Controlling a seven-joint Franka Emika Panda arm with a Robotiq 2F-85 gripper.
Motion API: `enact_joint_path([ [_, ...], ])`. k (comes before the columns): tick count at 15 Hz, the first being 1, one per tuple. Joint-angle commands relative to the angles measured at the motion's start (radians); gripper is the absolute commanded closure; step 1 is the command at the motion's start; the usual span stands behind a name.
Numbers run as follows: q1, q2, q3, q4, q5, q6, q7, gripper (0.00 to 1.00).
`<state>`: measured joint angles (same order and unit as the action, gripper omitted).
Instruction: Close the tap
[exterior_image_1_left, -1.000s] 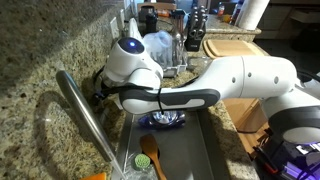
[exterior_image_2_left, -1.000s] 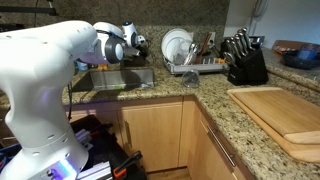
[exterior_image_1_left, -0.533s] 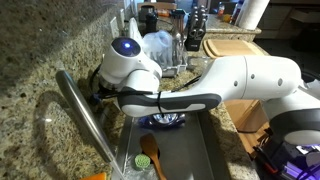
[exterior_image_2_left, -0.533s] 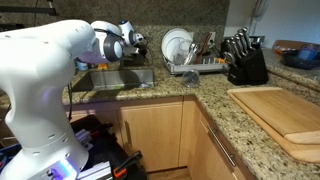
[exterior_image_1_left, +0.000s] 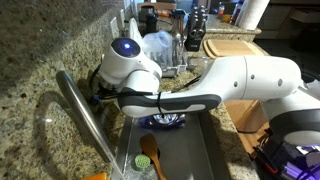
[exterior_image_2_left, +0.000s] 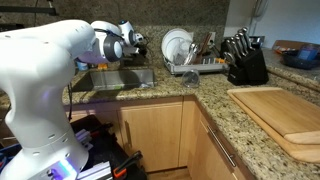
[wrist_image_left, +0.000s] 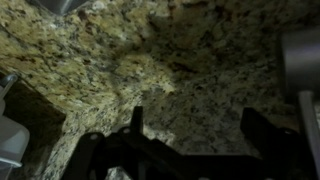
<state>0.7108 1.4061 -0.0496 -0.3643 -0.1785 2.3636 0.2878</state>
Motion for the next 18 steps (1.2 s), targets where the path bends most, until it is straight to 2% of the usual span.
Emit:
enact_joint_path([
  [1,0.079,-0.049,-0.017,-0.003,-0.026,-0.056,-0.083,0.00],
  [9,0.164,-0.043,-0.203,0.003,-0.195,-0.031,0.010,0.00],
  [18,0.203,-0.045,-0.287,0.002,-0.256,-0.050,0.084,0.00],
])
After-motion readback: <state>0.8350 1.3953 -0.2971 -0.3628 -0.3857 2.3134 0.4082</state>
